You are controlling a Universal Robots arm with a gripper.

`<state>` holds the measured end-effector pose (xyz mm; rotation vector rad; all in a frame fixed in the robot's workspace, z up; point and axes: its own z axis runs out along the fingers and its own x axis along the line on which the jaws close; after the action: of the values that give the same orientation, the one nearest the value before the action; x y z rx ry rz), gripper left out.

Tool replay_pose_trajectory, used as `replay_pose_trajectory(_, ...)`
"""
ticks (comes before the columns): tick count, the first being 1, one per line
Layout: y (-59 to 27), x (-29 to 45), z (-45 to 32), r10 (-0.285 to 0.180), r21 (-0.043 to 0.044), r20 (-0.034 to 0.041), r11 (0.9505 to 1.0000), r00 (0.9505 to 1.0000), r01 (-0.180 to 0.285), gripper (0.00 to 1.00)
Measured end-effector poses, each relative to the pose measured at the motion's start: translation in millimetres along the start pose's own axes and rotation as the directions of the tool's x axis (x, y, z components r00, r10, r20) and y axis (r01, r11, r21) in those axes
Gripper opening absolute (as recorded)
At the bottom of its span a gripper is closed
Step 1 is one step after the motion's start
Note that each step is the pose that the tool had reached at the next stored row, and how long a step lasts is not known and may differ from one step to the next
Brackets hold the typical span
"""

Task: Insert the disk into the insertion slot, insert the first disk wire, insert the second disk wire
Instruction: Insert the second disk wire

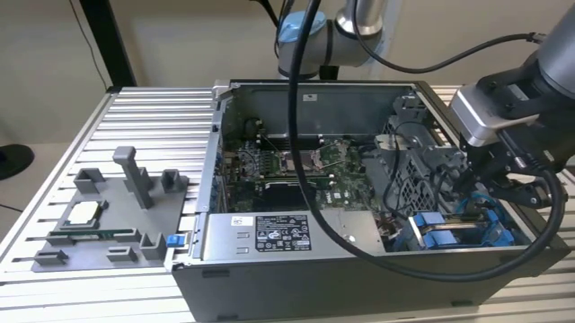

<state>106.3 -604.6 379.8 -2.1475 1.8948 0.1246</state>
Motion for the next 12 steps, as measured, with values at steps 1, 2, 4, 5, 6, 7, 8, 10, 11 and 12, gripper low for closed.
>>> replay_pose_trajectory(1, 1.0, 0.0, -0.1, -0.003, 0.0053, -0.0089, 1.0000, 1.0000, 0.003, 0.00)
replay_pose_trajectory(2, 1.5, 0.0, -0.2, -0.006, 0.0120, -0.0202, 0.9999, 0.9998, 0.006, 0.00)
replay_pose_trajectory(4, 2.3, 0.0, 0.0, -0.012, 0.0290, -0.0424, 0.9995, 0.9990, 0.014, 0.00)
replay_pose_trajectory(5, 2.8, 0.0, 0.2, -0.014, 0.0364, -0.0516, 0.9992, 0.9986, 0.016, 0.00)
replay_pose_trajectory(6, 3.2, 0.1, 0.8, -0.012, 0.0407, -0.0588, 0.9991, 0.9982, 0.014, 0.00)
replay_pose_trajectory(7, 3.6, 0.3, 1.7, -0.005, 0.0439, -0.0648, 0.9990, 0.9979, 0.008, 0.00)
replay_pose_trajectory(8, 3.9, 0.5, 2.6, 0.002, 0.0468, -0.0694, 0.9989, 0.9976, 0.001, 0.00)
replay_pose_trajectory(10, 4.6, 1.3, 5.7, 0.024, 0.0529, -0.0752, 0.9984, 0.9969, -0.020, 0.00)
replay_pose_trajectory(11, 4.9, 1.7, 7.3, 0.037, 0.0561, -0.0773, 0.9979, 0.9963, -0.033, 0.00)
replay_pose_trajectory(12, 5.2, 2.1, 8.9, 0.050, 0.0594, -0.0795, 0.9972, 0.9956, -0.045, 0.00)
